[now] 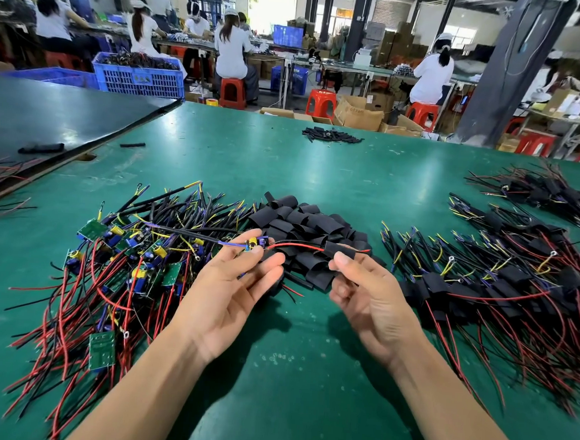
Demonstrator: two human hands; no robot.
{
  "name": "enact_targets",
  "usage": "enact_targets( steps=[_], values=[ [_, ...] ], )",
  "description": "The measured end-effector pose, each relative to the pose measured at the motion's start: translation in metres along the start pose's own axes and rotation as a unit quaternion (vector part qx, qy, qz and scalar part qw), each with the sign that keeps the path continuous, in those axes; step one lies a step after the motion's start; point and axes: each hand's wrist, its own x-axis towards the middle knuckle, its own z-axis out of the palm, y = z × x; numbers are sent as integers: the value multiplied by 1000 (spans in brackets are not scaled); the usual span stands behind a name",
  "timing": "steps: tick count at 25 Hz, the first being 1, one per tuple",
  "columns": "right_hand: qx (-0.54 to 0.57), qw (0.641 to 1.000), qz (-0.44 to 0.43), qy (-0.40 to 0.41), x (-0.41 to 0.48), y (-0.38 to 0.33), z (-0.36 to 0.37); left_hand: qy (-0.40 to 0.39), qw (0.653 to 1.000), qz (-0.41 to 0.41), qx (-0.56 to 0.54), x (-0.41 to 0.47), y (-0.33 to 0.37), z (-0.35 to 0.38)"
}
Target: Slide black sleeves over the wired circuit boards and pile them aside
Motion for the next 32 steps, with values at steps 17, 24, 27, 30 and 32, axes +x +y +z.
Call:
enact_targets(
  steps=[17, 24, 27, 30, 32],
  values=[
    [-105, 991, -64, -45, -3, 14, 4, -43, 992, -36, 115, -9, -12, 6],
    [-114, 991, -69, -16, -2, 19, 7, -39, 992, -26, 118, -10, -11, 5],
    [-116, 989, -86, -8, -2, 20, 7, -40, 991, -26, 127, -10, -11, 5],
    [-115, 988, -104, 3, -1, 20, 7, -43, 990, -27, 135, -10, -12, 6],
    [-115, 988, -104, 1, -2, 20, 7, -48, 988, -30, 141, -10, -13, 6]
  ],
)
